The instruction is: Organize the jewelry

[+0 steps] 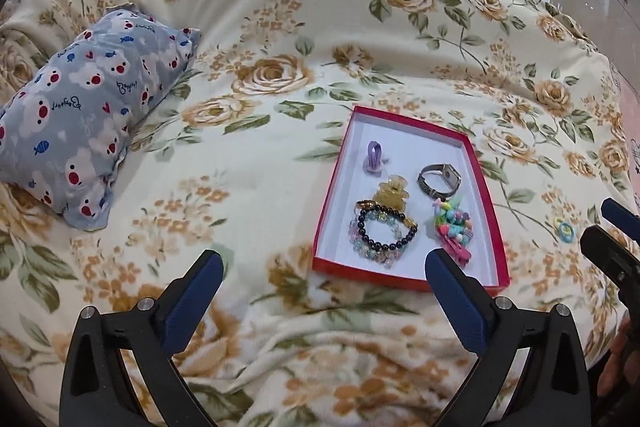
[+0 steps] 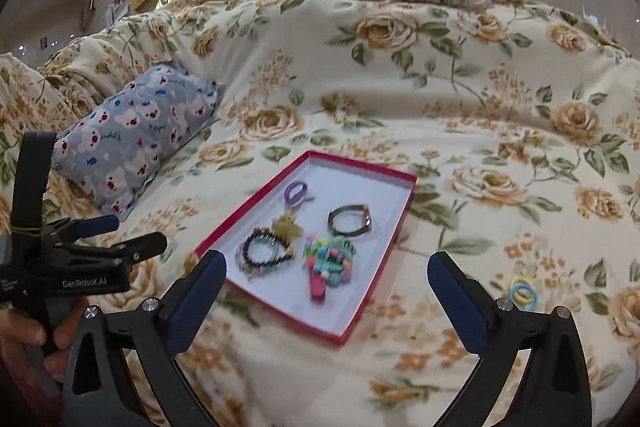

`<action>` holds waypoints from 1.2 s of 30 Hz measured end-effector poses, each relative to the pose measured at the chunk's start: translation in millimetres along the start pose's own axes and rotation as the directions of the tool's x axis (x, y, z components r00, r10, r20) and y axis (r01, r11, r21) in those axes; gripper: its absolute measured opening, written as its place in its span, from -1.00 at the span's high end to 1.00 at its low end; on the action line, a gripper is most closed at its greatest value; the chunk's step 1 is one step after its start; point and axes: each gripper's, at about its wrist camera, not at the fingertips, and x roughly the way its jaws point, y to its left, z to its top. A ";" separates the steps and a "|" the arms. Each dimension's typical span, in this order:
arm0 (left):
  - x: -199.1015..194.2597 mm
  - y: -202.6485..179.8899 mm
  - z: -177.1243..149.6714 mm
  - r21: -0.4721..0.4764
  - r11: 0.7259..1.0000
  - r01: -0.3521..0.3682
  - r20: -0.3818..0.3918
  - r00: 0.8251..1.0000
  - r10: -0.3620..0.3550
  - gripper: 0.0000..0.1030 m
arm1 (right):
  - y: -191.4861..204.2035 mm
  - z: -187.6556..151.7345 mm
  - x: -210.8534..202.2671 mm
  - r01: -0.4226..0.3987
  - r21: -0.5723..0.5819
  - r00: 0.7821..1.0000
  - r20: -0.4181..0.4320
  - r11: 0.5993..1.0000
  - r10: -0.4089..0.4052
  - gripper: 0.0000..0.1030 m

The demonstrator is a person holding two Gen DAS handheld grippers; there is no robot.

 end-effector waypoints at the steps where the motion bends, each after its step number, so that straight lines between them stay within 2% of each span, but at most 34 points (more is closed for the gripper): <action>1: 0.9 0.9 -4.0 -0.001 1.000 -0.001 0.004 1.000 0.001 -0.99 | -0.8 -3.8 2.4 0.002 0.012 1.000 0.000 1.000 -0.002 -0.97; 4: 5.1 1.5 -16.9 -0.004 1.000 -0.023 0.020 1.000 0.023 -0.99 | -0.6 -21.7 8.6 -0.012 0.045 1.000 -0.007 0.999 0.012 -0.97; 10: 18.6 -6.9 -27.2 0.014 0.999 -0.050 -0.008 0.999 0.050 -0.99 | 6.5 -41.3 17.5 -0.039 0.046 0.997 -0.058 0.998 0.041 -0.97; 17: 23.5 -6.4 -31.1 0.013 0.998 -0.056 -0.032 0.998 0.057 -0.99 | 1.0 -46.2 19.3 -0.034 0.058 0.997 -0.063 0.998 0.038 -0.97; 36: 15.5 -18.3 -46.9 0.076 0.993 -0.093 0.023 0.996 0.091 -0.99 | 4.3 -53.2 18.6 -0.005 0.037 0.999 -0.051 0.999 0.007 -0.97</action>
